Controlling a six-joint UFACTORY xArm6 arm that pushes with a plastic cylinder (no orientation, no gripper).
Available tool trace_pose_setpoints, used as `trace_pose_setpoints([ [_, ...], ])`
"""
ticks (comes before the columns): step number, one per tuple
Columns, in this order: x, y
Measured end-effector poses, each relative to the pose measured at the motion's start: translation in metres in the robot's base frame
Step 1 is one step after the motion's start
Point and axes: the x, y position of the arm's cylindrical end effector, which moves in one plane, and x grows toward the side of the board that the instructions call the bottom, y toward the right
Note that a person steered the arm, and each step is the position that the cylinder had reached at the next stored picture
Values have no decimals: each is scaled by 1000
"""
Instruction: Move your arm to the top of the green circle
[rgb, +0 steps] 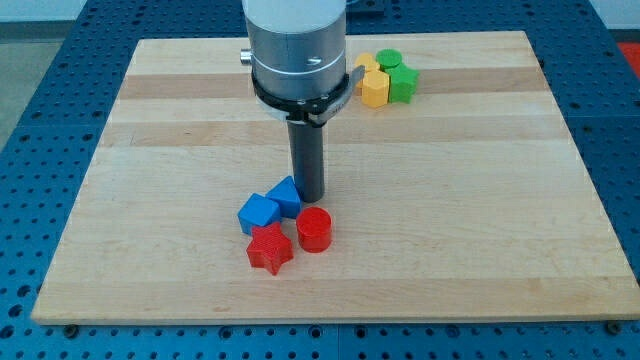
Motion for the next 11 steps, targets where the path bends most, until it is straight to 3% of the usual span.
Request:
trace_pose_setpoints([
  [2,-14,0],
  [7,-227,2],
  [10,-242,110],
  [11,-237,117],
])
